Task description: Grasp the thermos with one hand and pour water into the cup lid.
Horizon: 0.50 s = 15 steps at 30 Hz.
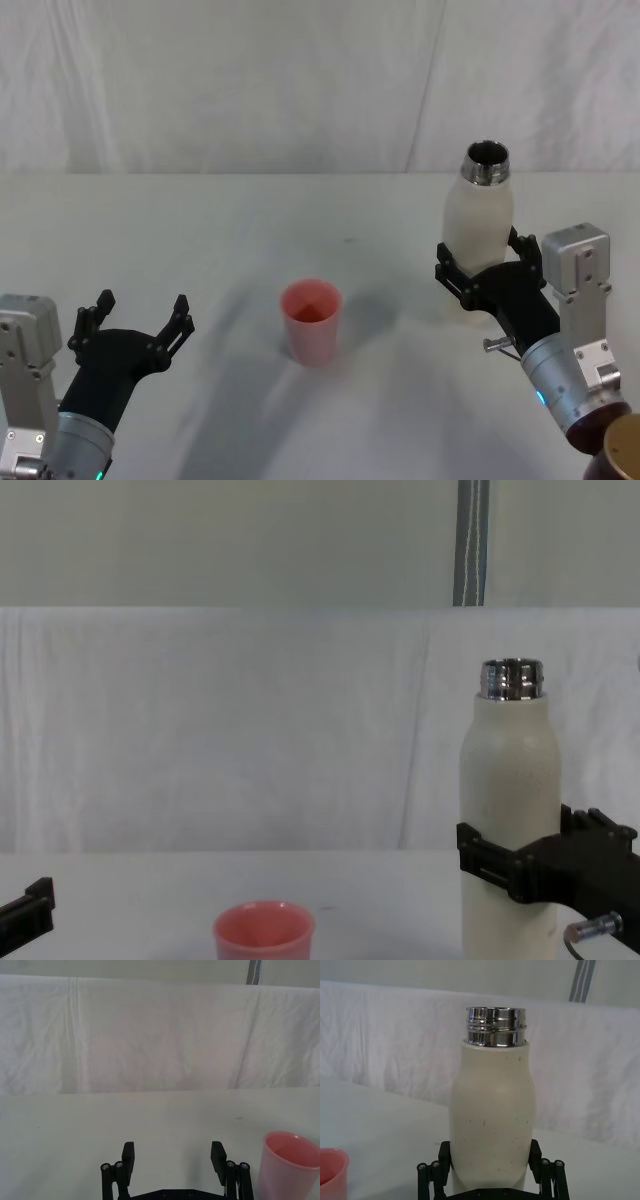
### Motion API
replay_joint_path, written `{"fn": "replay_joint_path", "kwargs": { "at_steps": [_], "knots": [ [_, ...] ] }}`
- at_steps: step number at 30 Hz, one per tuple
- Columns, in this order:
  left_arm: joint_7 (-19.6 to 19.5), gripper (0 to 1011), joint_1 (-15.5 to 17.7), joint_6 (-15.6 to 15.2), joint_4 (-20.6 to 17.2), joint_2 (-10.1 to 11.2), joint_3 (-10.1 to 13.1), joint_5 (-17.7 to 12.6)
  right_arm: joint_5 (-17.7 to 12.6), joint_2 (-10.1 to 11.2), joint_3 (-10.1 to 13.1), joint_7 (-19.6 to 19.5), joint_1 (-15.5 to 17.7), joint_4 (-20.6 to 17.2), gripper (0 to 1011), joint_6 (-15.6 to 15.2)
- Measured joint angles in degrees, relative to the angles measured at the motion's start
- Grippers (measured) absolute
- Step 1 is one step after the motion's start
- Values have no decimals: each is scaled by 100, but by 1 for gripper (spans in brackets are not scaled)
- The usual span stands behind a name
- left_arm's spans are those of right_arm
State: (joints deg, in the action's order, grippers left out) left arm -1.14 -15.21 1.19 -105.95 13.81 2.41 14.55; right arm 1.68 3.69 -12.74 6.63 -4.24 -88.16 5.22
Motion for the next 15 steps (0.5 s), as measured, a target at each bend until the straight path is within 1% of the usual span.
{"fn": "replay_joint_path", "kwargs": {
  "at_steps": [10, 15],
  "knots": [
    [0, 1001, 0, 0, 0, 0, 0, 0, 68, 119, -18, 89, -113, -114, 952, -32],
    [0, 1001, 0, 0, 0, 0, 0, 0, 213, 212, -69, 108, -142, -152, 952, -8]
  ]
}}
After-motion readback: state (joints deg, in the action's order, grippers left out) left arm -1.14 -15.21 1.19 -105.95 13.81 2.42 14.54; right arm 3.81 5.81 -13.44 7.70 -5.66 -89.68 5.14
